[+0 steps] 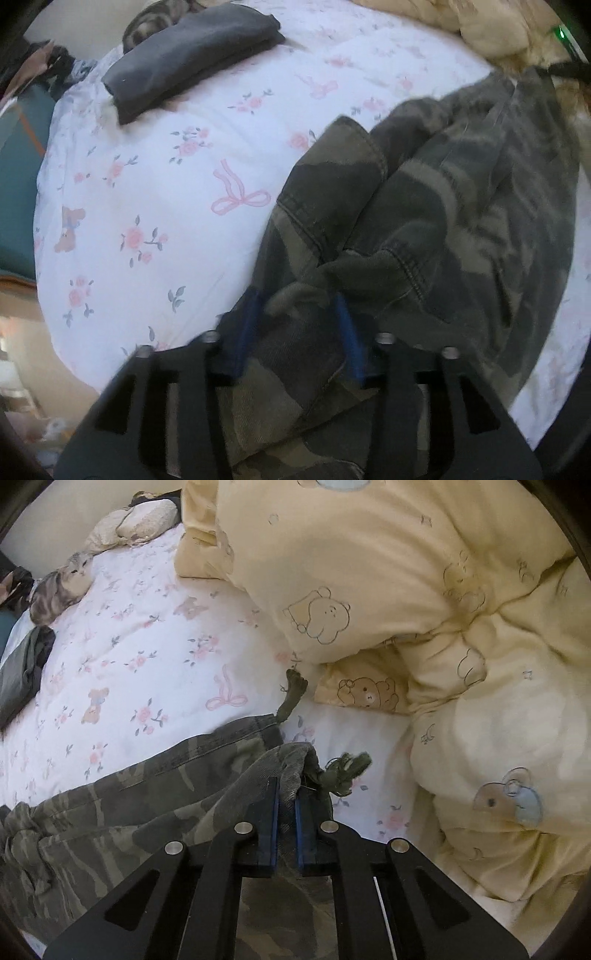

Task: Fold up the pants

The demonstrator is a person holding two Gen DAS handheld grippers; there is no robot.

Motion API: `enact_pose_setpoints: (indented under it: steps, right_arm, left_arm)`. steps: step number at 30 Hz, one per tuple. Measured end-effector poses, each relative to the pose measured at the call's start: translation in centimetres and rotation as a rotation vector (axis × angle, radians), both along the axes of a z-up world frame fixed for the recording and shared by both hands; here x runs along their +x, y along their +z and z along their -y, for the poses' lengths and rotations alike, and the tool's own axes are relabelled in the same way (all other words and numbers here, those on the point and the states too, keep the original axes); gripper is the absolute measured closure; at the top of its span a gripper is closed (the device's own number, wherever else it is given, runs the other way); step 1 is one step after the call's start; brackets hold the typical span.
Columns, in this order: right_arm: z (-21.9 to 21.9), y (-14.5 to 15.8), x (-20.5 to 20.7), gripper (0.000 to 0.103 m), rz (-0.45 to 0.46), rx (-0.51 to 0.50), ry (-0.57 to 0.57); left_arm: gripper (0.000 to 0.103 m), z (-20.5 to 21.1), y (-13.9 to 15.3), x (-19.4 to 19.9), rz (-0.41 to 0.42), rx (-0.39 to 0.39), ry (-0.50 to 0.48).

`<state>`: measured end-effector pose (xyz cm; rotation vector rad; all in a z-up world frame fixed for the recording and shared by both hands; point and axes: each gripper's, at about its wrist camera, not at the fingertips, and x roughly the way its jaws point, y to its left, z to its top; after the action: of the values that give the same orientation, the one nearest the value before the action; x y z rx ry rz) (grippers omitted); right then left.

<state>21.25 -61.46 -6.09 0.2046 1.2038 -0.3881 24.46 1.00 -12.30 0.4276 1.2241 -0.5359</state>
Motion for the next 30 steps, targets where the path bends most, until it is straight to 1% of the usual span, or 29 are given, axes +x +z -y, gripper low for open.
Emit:
enact_pose_setpoints:
  steps: [1, 2, 4, 5, 6, 7, 9, 10, 12, 16, 19, 22, 24, 25, 27, 28, 30]
  right_arm:
    - [-0.3, 0.4, -0.1, 0.097, 0.003, -0.007, 0.011]
    - [-0.5, 0.6, -0.2, 0.097, 0.008, -0.013, 0.015]
    - [-0.6, 0.9, -0.2, 0.097, 0.018, -0.009, 0.014]
    - [-0.6, 1.1, -0.3, 0.097, 0.019, -0.011, 0.011]
    - [-0.6, 1.2, -0.5, 0.097, 0.018, -0.015, 0.009]
    - [-0.5, 1.3, -0.7, 0.097, 0.019, -0.019, 0.005]
    - [-0.2, 1.4, -1.0, 0.097, 0.019, -0.014, -0.002]
    - [-0.1, 1.5, -1.2, 0.097, 0.018, -0.014, -0.005]
    - [0.1, 1.9, -1.7, 0.097, 0.017, -0.015, -0.006]
    - [0.0, 2.8, -2.7, 0.097, 0.025, -0.014, 0.007]
    - [-0.2, 4.2, -3.5, 0.097, 0.038, -0.016, 0.009]
    - [-0.2, 6.1, -4.3, 0.097, 0.062, -0.025, 0.002]
    - [-0.2, 7.0, -4.5, 0.097, 0.073, -0.040, 0.005]
    - [-0.2, 7.3, -4.6, 0.097, 0.072, -0.050, 0.007]
    - [0.0, 7.3, -4.4, 0.097, 0.068, -0.060, 0.000]
    - [0.1, 7.3, -4.2, 0.097, 0.068, -0.060, -0.001]
    - [0.0, 7.1, -3.4, 0.097, 0.069, -0.056, 0.016]
  left_arm:
    - [0.053, 0.1, 0.1, -0.2, -0.022, -0.014, -0.017]
    - [0.053, 0.6, 0.0, -0.1, -0.027, 0.003, -0.041]
    - [0.053, 1.7, -0.8, -1.0, -0.021, 0.085, -0.123]
    - [0.053, 2.1, -1.1, -1.3, -0.017, 0.112, -0.151]
    - [0.055, 2.4, -1.4, -1.5, -0.005, 0.145, -0.172]
    - [0.060, 2.5, -1.6, -1.6, 0.002, 0.164, -0.176]
    - [0.085, 2.5, -1.8, -1.2, 0.011, 0.193, -0.159]
    - [0.091, 2.3, -1.7, -0.9, 0.016, 0.195, -0.150]
    - [0.098, 2.0, -1.2, -0.8, 0.024, 0.178, -0.142]
    - [0.100, 1.3, 0.6, -1.8, 0.071, 0.144, -0.136]
    - [0.101, 0.5, 3.2, -2.7, 0.151, 0.107, -0.108]
    - [0.102, -0.9, 6.1, -3.0, 0.211, 0.043, -0.049]
    - [0.103, -2.0, 7.6, -2.6, 0.269, 0.032, 0.025]
    - [0.103, -3.1, 8.4, -2.1, 0.283, 0.009, 0.079]
    - [0.103, -5.0, 8.5, -0.8, 0.278, -0.005, 0.160]
    - [0.103, -5.6, 8.1, -0.1, 0.250, -0.004, 0.173]
    - [0.103, -5.3, 7.2, 0.2, 0.195, -0.010, 0.131]
